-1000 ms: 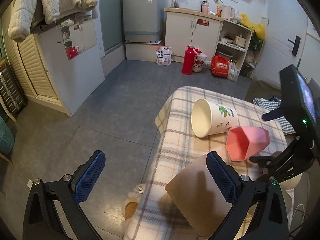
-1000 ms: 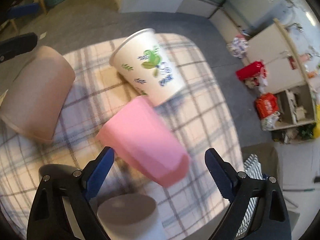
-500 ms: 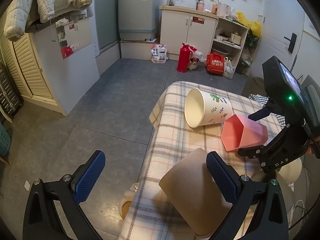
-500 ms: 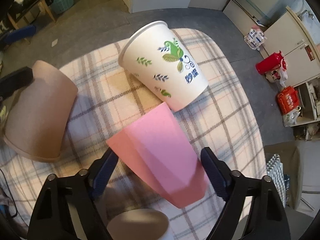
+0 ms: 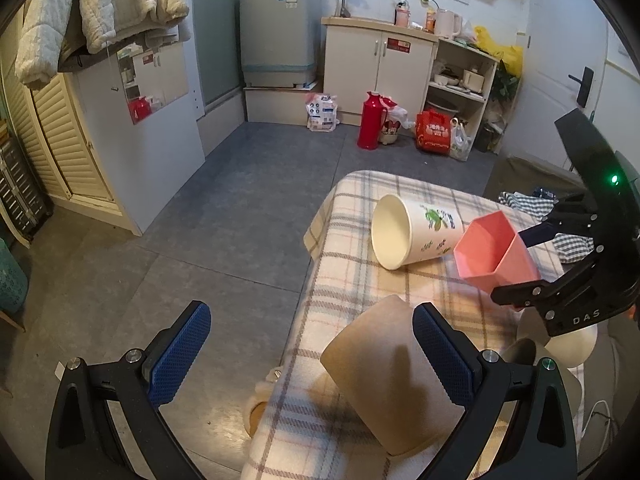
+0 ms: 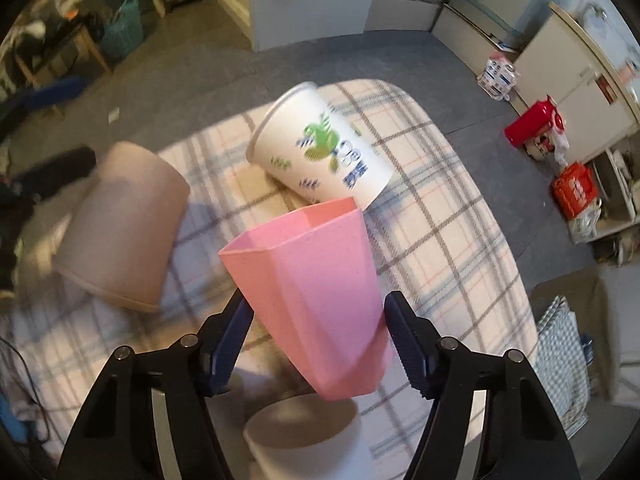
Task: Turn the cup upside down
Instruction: 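Lift the pink cup with the right gripper and turn it rim-down, then lower the pink cup onto the table and open the right gripper, then grasp the upside-down pink cup with the left gripper and lift it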
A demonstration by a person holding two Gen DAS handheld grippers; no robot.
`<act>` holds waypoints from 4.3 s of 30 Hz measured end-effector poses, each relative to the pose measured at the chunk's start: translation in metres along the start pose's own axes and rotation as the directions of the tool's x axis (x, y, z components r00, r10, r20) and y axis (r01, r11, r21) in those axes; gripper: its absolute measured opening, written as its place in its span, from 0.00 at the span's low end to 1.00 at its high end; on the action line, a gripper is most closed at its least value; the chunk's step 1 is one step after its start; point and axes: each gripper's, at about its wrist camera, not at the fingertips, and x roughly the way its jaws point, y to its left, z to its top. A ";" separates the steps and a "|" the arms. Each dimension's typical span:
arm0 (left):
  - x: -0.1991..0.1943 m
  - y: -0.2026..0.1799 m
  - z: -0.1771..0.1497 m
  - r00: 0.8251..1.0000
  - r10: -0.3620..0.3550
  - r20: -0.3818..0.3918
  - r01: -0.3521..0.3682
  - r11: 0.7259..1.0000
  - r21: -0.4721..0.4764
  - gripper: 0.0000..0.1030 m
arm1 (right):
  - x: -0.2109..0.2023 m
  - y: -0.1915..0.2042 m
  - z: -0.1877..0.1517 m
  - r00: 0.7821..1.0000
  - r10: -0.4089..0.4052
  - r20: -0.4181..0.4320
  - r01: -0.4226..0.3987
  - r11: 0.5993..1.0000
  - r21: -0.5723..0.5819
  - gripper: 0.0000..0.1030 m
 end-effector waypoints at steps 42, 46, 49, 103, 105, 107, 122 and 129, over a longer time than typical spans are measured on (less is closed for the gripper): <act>-0.156 0.009 -0.134 0.989 -0.123 0.079 0.112 0.985 0.128 1.00 | -0.070 0.215 -0.199 0.997 -0.070 0.033 0.015 0.591 0.806 0.64; -0.150 0.007 -0.137 0.991 -0.119 0.053 0.111 0.985 0.132 1.00 | -0.067 0.212 -0.202 0.995 -0.093 0.041 0.020 0.575 0.818 0.64; -0.147 0.003 -0.140 0.993 -0.112 0.038 0.106 0.985 0.136 1.00 | -0.064 0.208 -0.204 0.993 -0.100 0.056 0.010 0.565 0.825 0.64; -0.127 -0.134 -0.185 0.942 -0.265 -0.208 0.315 0.910 0.268 0.53 | -0.112 0.170 -0.327 0.872 -0.473 0.128 0.104 0.433 0.895 0.84; -0.128 -0.129 -0.177 0.945 -0.261 -0.197 0.307 0.914 0.264 0.53 | -0.112 0.172 -0.325 0.873 -0.471 0.131 0.104 0.440 0.892 0.84; -0.127 -0.127 -0.171 0.947 -0.258 -0.191 0.302 0.918 0.257 0.53 | -0.113 0.174 -0.322 0.872 -0.471 0.133 0.107 0.449 0.887 0.84; -0.133 -0.114 -0.131 0.963 -0.244 -0.113 0.266 0.926 0.269 0.52 | -0.107 0.176 -0.311 0.880 -0.455 0.141 0.107 0.477 0.873 0.84; -0.127 -0.122 -0.126 0.968 -0.247 -0.053 0.251 0.926 0.282 0.52 | -0.107 0.176 -0.310 0.881 -0.453 0.140 0.105 0.476 0.873 0.84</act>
